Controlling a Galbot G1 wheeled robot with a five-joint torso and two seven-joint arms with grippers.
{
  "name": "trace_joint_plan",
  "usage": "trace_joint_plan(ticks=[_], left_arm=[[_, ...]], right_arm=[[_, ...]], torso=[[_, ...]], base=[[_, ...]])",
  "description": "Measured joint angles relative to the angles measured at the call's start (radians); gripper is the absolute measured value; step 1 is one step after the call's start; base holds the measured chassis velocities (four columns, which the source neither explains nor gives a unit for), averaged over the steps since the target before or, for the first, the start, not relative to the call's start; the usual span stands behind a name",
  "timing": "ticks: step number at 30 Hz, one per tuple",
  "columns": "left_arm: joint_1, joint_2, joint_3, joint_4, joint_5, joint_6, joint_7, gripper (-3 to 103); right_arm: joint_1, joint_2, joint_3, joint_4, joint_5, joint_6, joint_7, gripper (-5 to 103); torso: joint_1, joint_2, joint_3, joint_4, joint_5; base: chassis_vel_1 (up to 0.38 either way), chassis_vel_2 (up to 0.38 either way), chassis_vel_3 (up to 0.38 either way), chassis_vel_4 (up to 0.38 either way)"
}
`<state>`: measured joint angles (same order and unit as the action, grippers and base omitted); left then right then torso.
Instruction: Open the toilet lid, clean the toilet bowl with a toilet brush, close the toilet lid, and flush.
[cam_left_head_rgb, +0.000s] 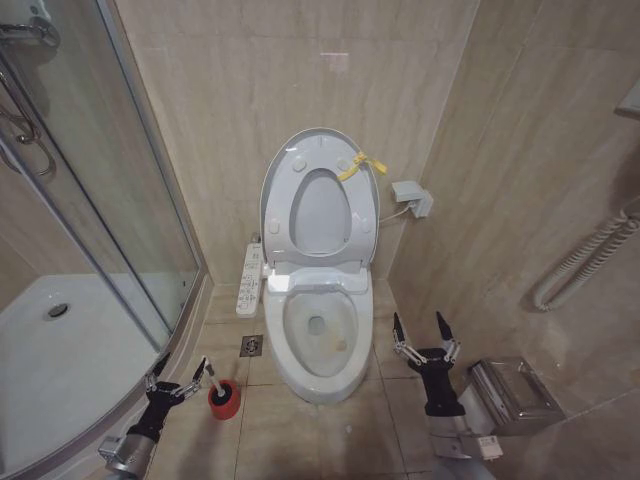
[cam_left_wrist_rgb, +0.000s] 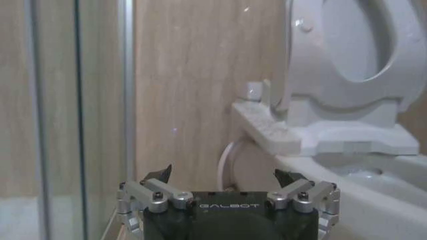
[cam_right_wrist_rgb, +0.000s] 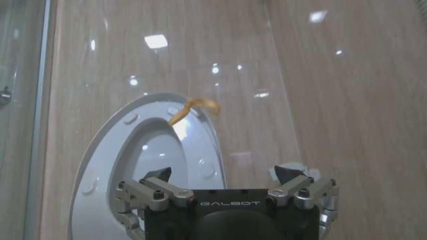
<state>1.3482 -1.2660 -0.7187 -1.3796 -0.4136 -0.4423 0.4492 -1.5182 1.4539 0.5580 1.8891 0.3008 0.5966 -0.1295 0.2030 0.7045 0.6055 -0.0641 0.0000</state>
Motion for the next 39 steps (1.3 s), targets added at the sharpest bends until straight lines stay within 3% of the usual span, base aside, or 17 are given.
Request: trace_joint_plan(ticks=[12, 36, 37, 39], left_arm=[[-0.149, -0.055, 0.008, 0.241, 0.048, 0.0, -0.032, 100], [-0.232, -0.084, 0.025, 0.338, 0.123, 0.006, -0.041, 100], [-0.235, -0.085, 0.025, 0.344, 0.127, 0.006, -0.041, 84], [-0.243, -0.091, 0.026, 0.36, 0.134, 0.005, -0.041, 84]], right_arm=[[0.029, -0.025, -0.017, -0.065, 0.004, 0.004, -0.013, 100], [0.033, -0.026, -0.023, -0.103, 0.006, 0.019, -0.03, 100], [0.032, -0.027, -0.023, -0.104, 0.007, 0.02, -0.031, 100], [0.03, -0.028, -0.022, -0.105, 0.008, 0.022, -0.035, 100]], torso=[[0.0, 0.0, 0.0, 0.0001, 0.0001], [0.0, 0.0, 0.0, 0.0001, 0.0001], [0.0, 0.0, 0.0, 0.0, 0.0001], [0.0, 0.0, 0.0, 0.0, 0.0]], base=[[0.0, 0.0, 0.0, 0.0], [0.0, 0.0, 0.0, 0.0], [0.0, 0.0, 0.0, 0.0], [0.0, 0.0, 0.0, 0.0]])
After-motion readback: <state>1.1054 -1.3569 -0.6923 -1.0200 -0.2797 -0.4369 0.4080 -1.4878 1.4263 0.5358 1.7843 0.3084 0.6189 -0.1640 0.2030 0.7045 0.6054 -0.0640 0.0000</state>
